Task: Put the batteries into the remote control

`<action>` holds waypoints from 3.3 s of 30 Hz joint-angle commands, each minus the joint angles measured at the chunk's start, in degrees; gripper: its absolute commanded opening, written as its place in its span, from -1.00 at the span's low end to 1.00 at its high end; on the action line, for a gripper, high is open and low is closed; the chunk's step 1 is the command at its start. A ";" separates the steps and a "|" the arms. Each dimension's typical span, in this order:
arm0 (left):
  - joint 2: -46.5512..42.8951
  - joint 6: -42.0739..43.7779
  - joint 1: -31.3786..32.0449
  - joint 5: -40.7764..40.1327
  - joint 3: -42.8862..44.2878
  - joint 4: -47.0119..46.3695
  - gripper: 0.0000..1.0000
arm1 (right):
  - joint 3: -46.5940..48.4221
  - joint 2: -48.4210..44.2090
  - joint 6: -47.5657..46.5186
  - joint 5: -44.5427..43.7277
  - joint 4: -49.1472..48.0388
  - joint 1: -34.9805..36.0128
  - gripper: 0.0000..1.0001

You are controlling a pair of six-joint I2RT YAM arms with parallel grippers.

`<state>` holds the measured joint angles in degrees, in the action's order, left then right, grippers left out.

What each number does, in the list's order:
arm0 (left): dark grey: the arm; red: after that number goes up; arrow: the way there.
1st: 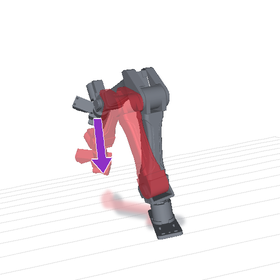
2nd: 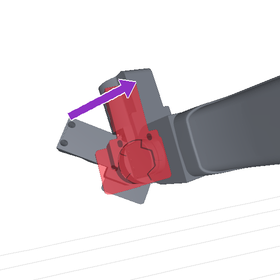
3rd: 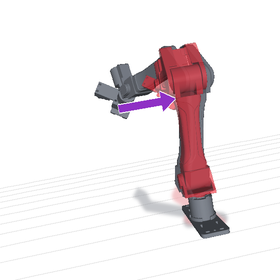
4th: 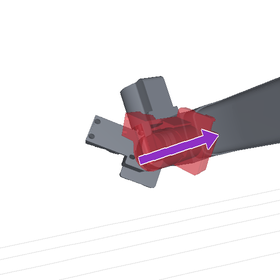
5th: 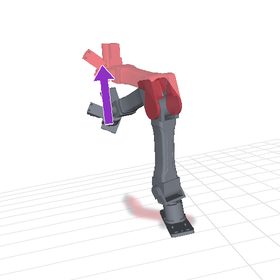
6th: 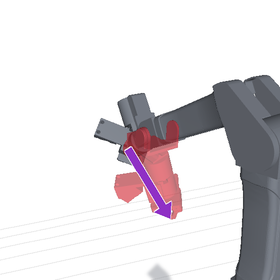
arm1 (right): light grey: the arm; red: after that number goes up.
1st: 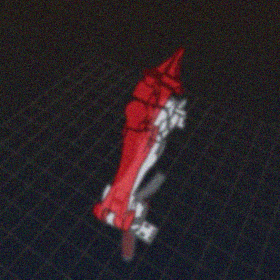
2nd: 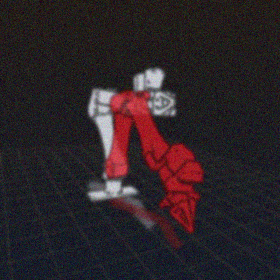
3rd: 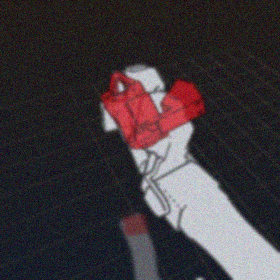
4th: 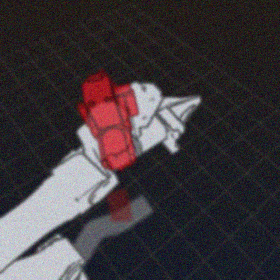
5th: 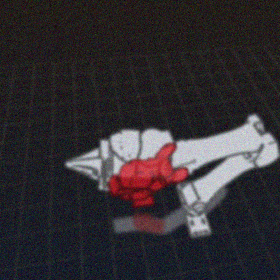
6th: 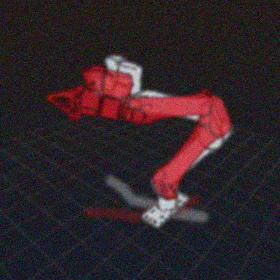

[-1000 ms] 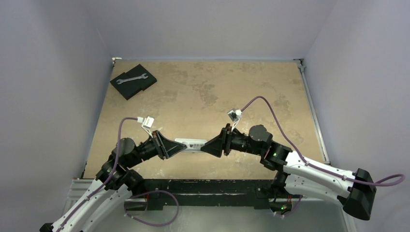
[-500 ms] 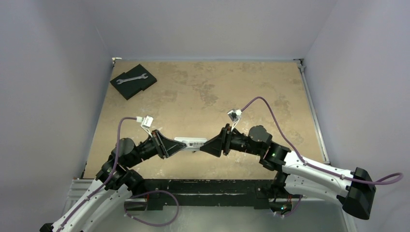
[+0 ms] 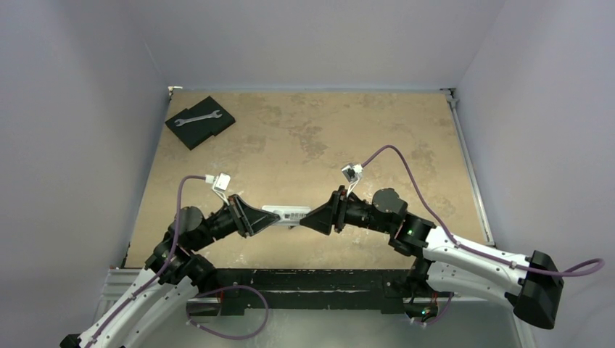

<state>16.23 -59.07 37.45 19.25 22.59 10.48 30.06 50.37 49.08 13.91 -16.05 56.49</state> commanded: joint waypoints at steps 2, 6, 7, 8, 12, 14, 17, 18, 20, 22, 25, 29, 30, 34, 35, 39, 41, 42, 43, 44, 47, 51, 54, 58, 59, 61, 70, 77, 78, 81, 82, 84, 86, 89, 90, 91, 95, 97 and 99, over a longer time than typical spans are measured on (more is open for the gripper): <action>0.03 -1.71 -0.19 1.70 -0.23 -6.22 -1.00 | -0.36 0.99 0.15 -3.23 0.51 0.41 0.16; 0.18 -1.76 -0.21 1.93 -0.31 -6.63 -1.00 | 0.05 1.18 -0.29 -4.68 1.56 0.72 0.16; 0.25 -1.75 -0.21 2.04 -0.35 -6.74 -1.00 | 0.16 1.26 -0.36 -5.02 1.82 0.87 0.15; 0.33 -1.83 -0.23 2.09 -0.36 -6.83 -1.00 | 0.25 1.35 -0.45 -5.37 1.95 0.97 0.15; 0.49 -1.84 -0.23 2.29 -0.68 -7.30 -1.00 | 0.70 2.37 -0.69 -6.13 1.95 1.55 0.15; 0.56 -1.92 -0.21 2.33 -0.87 -7.45 -1.00 | 1.05 2.91 -0.87 -6.54 1.92 1.96 0.16; 0.51 -2.14 -0.22 2.53 -1.23 -7.82 -1.00 | 1.46 3.77 -1.08 -7.17 1.84 2.61 0.16; 0.55 -2.16 -0.19 2.67 -1.28 -7.96 -1.00 | 1.57 4.02 -1.09 -7.29 1.76 2.78 0.16; 0.49 -2.19 -0.25 2.64 -1.33 -8.08 -1.00 | 1.76 4.50 -1.18 -7.36 1.58 3.06 0.16; 0.56 -2.26 -0.20 2.80 -1.38 -8.34 -1.00 | 1.85 4.81 -1.26 -7.26 1.27 3.25 0.16; 0.79 -2.41 -0.19 3.07 -1.52 -8.80 -1.00 | 2.01 5.08 -1.27 -6.74 0.43 3.36 0.17; 1.17 -2.97 -0.19 3.57 -1.83 -9.60 -1.00 | 1.71 5.33 -1.12 -5.76 -0.94 3.36 0.17; 1.24 -3.10 -0.23 3.67 -1.97 -9.60 -1.00 | 1.54 5.42 -1.03 -5.43 -1.51 3.36 0.17; 1.52 -3.39 -0.22 3.97 -2.20 -11.70 -1.00 | 0.77 5.44 -0.62 -4.38 -3.71 3.44 0.17; 1.59 -3.50 -0.23 4.10 -2.30 -11.85 -1.00 | 0.59 5.40 -0.52 -4.01 -4.48 3.45 0.17; 1.70 -3.65 -0.19 4.21 -2.21 -12.06 -1.00 | -0.07 5.14 -0.17 -2.90 -6.67 3.45 0.17; 1.79 -3.68 -0.27 4.28 -2.28 -12.15 -1.00 | -0.45 5.01 0.11 -2.47 -7.76 3.45 0.17; 1.79 -3.75 -0.20 4.31 -2.26 -12.15 -1.00 | -0.59 5.00 0.26 -2.13 -8.36 3.45 0.17; 1.87 -3.80 -0.21 4.36 -2.31 -12.19 -1.00 | -0.80 5.00 0.44 -1.87 -8.84 3.43 0.17; 1.88 -3.84 -0.24 4.39 -2.42 -12.28 -1.00 | -0.98 4.96 0.55 -1.55 -9.52 3.45 0.17; 1.96 -3.95 -0.19 4.46 -2.43 -12.33 -1.00 | -1.69 4.71 0.92 -0.60 -11.72 3.45 0.17; 1.96 -3.70 -0.27 4.22 -2.36 -11.39 -1.00 | -2.47 3.98 1.06 0.25 -14.05 3.45 0.17; 2.25 -2.90 -0.21 3.39 -2.07 -8.63 -1.00 | -3.09 3.39 1.17 0.65 -15.31 3.45 0.16; 3.20 -2.43 -0.26 2.61 -1.98 -6.14 -1.00 | -3.67 2.99 1.35 1.26 -16.85 3.54 0.16; 3.39 -2.32 -0.27 2.44 -2.06 -5.87 -1.00 | -3.77 2.98 1.37 1.43 -17.16 3.54 0.16; 3.71 -2.08 -0.26 2.04 -1.94 -5.06 -1.00 | -3.92 2.90 1.37 1.55 -17.50 3.67 0.16; 4.07 -0.99 -0.19 -0.08 -1.63 -1.59 -1.00 | -3.97 2.58 0.94 0.98 -17.09 4.11 0.15; 3.99 -0.36 -0.26 -0.53 -0.95 -0.27 -1.00 | -3.08 0.86 -0.46 -3.59 -9.44 4.24 0.15; 3.99 -0.47 -0.22 -0.57 -0.91 -0.28 -1.00 | -2.74 0.61 -0.84 -4.49 -7.66 4.24 0.15; 3.90 -0.52 -0.27 -0.52 -0.73 -0.22 -1.00 | -2.79 -0.18 -1.00 -6.31 -4.92 4.22 0.15; 3.82 -0.64 -0.22 -0.48 -0.71 -0.28 -1.00 | -2.88 -0.40 -1.00 -6.68 -4.29 4.24 0.15; 3.73 -0.77 -0.21 -0.43 -0.66 -0.28 -1.00 | -2.91 -0.68 -0.92 -7.51 -2.98 4.24 0.16; 3.68 -0.94 -0.23 -0.39 -0.60 -0.24 -1.00 | -3.03 -0.67 -0.83 -7.83 -2.30 4.29 0.16; 3.63 -1.22 -0.19 -0.37 -0.61 -0.50 -1.00 | -3.25 -0.47 -0.66 -7.77 -2.05 4.33 0.16; 3.69 -1.32 -0.19 -0.32 -0.62 -0.54 -1.00 | -3.32 -0.38 -0.60 -7.72 -2.05 4.33 0.16; 3.72 -1.37 -0.21 -0.32 -0.62 -0.59 -1.00 | -3.34 -0.24 -0.52 -7.68 -2.07 4.33 0.17; 3.66 -1.81 -0.19 -0.07 -0.61 -1.01 -1.00 | -3.36 -0.03 -0.40 -7.95 -1.90 4.33 0.17; 3.63 -2.02 -0.21 0.17 -0.60 -1.24 -1.00 | -3.35 -0.01 -0.39 -8.21 -1.73 4.33 0.16; 3.72 -2.23 -0.19 0.50 -0.74 -1.67 -1.00 | -3.35 0.04 -0.30 -8.29 -1.79 4.33 0.16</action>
<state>20.18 -60.51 37.15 19.09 19.79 11.79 25.50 50.59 49.04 6.96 -17.17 60.49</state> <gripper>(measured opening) 0.239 0.581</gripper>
